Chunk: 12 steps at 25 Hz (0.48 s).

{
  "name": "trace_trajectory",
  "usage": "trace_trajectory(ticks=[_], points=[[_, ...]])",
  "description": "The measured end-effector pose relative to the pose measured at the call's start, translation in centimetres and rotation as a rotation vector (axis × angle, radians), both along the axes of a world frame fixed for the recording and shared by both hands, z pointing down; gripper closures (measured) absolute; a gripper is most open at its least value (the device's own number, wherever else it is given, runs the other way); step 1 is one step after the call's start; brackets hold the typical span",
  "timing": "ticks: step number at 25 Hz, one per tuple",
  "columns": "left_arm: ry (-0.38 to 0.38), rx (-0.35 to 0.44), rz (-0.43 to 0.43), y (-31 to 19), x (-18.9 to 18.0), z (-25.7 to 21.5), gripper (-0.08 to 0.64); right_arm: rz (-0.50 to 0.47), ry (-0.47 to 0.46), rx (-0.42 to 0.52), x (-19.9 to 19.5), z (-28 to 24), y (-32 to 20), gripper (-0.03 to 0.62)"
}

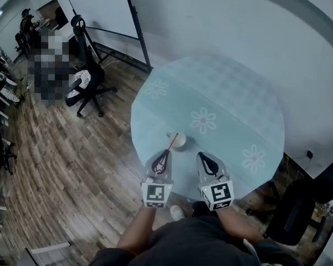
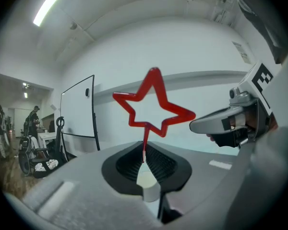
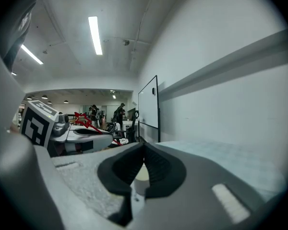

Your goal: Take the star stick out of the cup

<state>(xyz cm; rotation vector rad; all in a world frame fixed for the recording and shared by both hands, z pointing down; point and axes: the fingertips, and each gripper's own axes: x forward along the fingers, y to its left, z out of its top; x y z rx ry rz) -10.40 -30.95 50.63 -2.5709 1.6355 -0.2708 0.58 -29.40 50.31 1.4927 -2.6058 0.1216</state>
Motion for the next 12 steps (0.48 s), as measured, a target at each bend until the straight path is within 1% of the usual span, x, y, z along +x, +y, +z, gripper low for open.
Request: trace_trajectory(ticks=[3, 8, 12], points=[[0.009, 0.038, 0.000, 1.6, -0.5, -2.4, 0.540, 0.009, 0.001, 0.033, -0.2, -1.9, 1.7, 0.589], [0.019, 0.064, 0.003, 4.2, -1.3, -4.8, 0.540, 0.016, 0.000, 0.096, -0.8, -5.0, 3.8, 0.589], [0.036, 0.071, 0.014, 6.3, -1.6, -5.7, 0.540, 0.028, -0.010, 0.139, -1.1, -6.7, 5.6, 0.589]])
